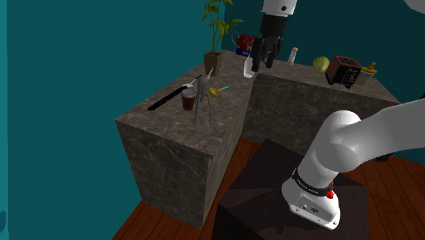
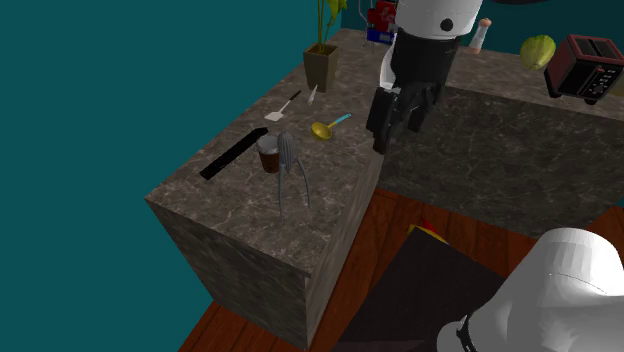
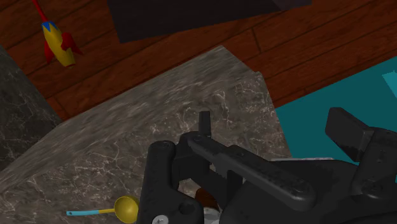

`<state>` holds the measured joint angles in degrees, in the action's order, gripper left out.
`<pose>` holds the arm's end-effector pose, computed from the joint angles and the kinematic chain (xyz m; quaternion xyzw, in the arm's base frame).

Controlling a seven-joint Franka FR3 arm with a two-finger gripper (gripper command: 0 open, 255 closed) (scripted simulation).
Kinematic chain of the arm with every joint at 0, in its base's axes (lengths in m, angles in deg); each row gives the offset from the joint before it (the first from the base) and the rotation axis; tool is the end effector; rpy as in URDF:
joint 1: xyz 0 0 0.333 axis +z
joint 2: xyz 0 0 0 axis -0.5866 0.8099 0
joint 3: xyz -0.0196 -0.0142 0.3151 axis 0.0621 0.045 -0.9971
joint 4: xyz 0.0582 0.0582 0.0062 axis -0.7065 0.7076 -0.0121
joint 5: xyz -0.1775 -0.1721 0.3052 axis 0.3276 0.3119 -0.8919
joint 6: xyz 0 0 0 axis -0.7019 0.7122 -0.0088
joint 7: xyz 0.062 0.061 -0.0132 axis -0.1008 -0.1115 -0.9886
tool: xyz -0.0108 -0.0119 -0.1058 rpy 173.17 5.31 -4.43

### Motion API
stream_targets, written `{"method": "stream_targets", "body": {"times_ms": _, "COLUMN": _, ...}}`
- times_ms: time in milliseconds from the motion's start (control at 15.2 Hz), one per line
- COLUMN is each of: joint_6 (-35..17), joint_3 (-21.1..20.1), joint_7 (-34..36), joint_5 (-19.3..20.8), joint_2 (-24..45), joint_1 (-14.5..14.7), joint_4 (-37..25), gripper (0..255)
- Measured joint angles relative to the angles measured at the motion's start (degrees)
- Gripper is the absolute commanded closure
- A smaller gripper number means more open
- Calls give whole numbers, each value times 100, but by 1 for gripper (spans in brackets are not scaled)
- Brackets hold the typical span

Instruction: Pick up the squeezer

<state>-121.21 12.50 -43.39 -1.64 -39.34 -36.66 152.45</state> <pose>0.3052 -0.0266 0.6182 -0.9968 0.0732 0.0052 0.0313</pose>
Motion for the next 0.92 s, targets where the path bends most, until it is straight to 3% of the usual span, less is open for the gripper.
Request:
{"method": "stream_targets", "body": {"times_ms": 264, "joint_6": -164, "joint_3": 15, "joint_7": 20, "joint_5": -31, "joint_2": 519, "joint_1": 13, "joint_4": -188, "gripper": 0}}
{"method": "stream_targets", "body": {"times_ms": 924, "joint_6": -398, "joint_3": 121, "joint_7": 49, "joint_5": -224, "joint_2": 3207, "joint_1": 48, "joint_4": -1841, "gripper": 0}}
